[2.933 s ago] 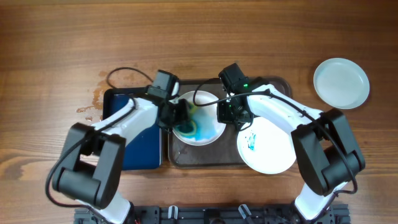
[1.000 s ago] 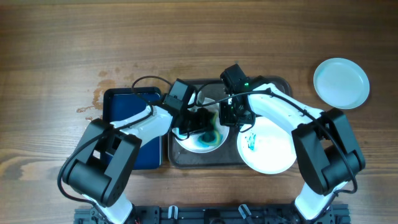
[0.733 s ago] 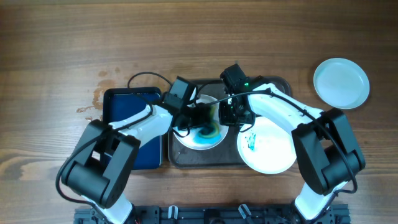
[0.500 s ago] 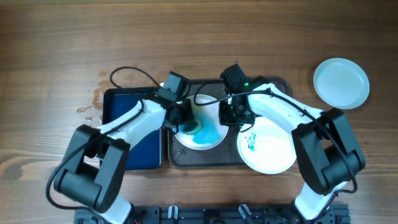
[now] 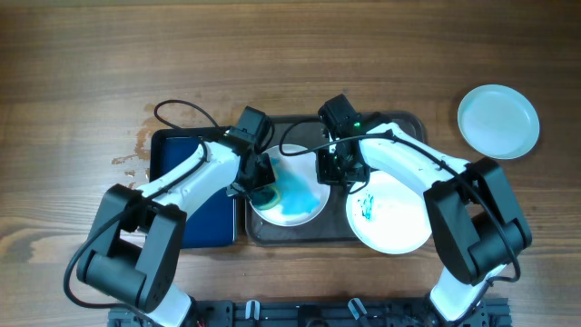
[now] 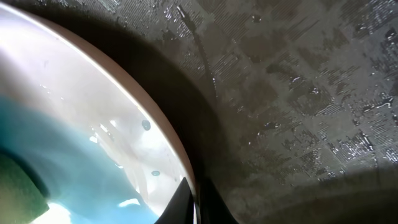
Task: Clean dirty plates on tray and stack at the side
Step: 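Scrub the plate's blue marks with the sponge, left gripper, right holding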
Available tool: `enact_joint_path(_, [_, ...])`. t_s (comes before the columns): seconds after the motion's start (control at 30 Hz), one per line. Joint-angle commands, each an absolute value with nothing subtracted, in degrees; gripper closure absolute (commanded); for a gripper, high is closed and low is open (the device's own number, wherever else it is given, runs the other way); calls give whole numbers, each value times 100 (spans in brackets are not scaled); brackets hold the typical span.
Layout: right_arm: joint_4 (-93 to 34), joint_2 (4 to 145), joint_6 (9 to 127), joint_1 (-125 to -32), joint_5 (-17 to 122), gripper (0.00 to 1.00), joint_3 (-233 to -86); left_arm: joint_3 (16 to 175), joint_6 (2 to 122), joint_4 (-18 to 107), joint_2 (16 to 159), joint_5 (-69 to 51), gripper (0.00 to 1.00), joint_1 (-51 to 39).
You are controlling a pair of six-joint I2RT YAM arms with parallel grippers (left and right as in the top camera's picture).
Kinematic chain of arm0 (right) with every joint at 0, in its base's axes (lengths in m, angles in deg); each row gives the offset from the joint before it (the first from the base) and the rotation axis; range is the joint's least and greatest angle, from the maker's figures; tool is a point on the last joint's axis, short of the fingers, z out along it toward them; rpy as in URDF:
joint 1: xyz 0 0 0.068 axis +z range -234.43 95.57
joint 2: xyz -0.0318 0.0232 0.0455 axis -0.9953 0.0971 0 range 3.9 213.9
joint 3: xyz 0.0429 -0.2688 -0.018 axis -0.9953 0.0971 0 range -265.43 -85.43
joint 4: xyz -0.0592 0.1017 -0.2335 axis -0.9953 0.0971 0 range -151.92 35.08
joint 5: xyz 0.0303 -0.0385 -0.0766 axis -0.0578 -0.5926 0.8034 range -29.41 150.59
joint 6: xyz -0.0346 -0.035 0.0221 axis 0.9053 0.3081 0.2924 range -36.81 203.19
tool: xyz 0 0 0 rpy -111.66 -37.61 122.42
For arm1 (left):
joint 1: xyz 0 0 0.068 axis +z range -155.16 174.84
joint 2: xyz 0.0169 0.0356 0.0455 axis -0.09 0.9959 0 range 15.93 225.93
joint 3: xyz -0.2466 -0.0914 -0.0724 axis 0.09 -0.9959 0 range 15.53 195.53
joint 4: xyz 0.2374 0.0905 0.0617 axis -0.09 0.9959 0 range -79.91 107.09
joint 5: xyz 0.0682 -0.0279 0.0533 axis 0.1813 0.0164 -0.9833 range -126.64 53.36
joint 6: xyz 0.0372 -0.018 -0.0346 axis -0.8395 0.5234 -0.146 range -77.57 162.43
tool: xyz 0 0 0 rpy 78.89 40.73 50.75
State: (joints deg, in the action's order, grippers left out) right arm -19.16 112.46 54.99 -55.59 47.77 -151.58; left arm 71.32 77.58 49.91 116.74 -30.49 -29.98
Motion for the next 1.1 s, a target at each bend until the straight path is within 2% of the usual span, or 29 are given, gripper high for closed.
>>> enact_joint_path(0.0, [-1835,11442,5464,-5633,5311,95,-15058,6590,6801,5159,12138,-2044,96,-2856])
enact_joint_path(0.2, [-1831,11442,5461,-5633,5311,95,-15058,6590,6397,4219,12138,103,96,-2856])
enact_joint_path(0.3, [-1824,11442,5461,-5633,5311,95,-15058,6590,6408,3712,12138,800,96,-2856])
enact_joint_path(0.6, [-1835,11442,5455,-5633,5311,95,-15058,6590,7035,2423,12138,1178,96,-2856])
enact_joint_path(0.7, [-1831,11442,5457,-5633,5311,96,-15058,6590,7151,1920,12138,1040,96,-2847])
enact_joint_path(0.8, [-1822,11442,5457,-5633,5308,96,-15058,6590,7229,1931,12138,324,96,-2797])
enact_joint_path(1.07, [-1816,11442,5474,-5633,5311,96,-15058,6590,7229,3432,12138,-1895,96,-2504])
